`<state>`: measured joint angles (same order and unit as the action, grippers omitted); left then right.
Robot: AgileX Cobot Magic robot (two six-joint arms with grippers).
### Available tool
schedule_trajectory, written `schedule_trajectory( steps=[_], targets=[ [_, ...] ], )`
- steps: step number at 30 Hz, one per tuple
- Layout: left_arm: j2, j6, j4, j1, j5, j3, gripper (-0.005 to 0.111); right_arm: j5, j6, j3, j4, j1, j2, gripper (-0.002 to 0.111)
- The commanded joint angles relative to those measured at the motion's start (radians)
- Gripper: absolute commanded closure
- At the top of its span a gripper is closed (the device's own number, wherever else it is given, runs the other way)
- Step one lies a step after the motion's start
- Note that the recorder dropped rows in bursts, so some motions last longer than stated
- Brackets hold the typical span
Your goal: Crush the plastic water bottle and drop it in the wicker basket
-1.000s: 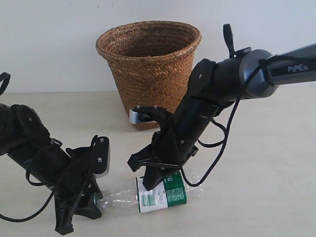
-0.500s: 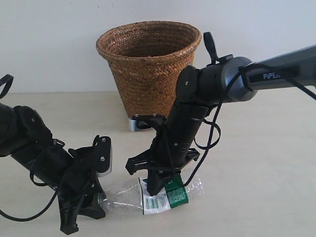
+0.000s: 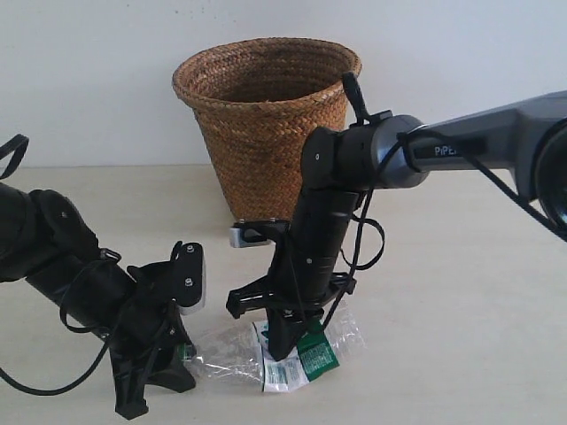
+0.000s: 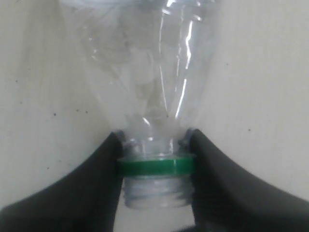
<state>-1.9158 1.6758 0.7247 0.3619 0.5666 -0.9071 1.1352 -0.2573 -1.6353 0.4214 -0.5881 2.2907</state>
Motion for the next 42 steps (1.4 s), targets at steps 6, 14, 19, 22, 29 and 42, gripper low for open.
schedule_trajectory(
  steps=[6, 14, 19, 22, 29, 42],
  targets=[
    [-0.024, -0.019, -0.033, 0.0, 0.01, 0.012, 0.102, 0.077, 0.001, -0.032, -0.181, 0.009, 0.07, 0.108],
    [-0.024, -0.012, -0.033, 0.0, 0.001, 0.01, 0.102, 0.082, -0.263, -0.032, -0.036, 0.009, -0.099, 0.108],
    [-0.024, -0.01, -0.033, 0.0, 0.001, 0.01, 0.102, 0.086, -0.473, -0.027, 0.036, 0.009, -0.188, 0.108],
    [-0.024, -0.007, -0.033, 0.0, 0.001, 0.01, 0.102, 0.086, -0.62, -0.012, 0.119, 0.009, -0.211, 0.108],
    [-0.024, -0.007, -0.033, 0.0, 0.001, 0.01, 0.102, -0.004, -0.759, 0.06, 0.224, 0.009, -0.186, 0.108],
    [-0.024, -0.007, -0.033, 0.0, 0.006, 0.01, 0.102, -0.099, -0.604, 0.064, 0.161, 0.009, -0.003, 0.108]
  ],
)
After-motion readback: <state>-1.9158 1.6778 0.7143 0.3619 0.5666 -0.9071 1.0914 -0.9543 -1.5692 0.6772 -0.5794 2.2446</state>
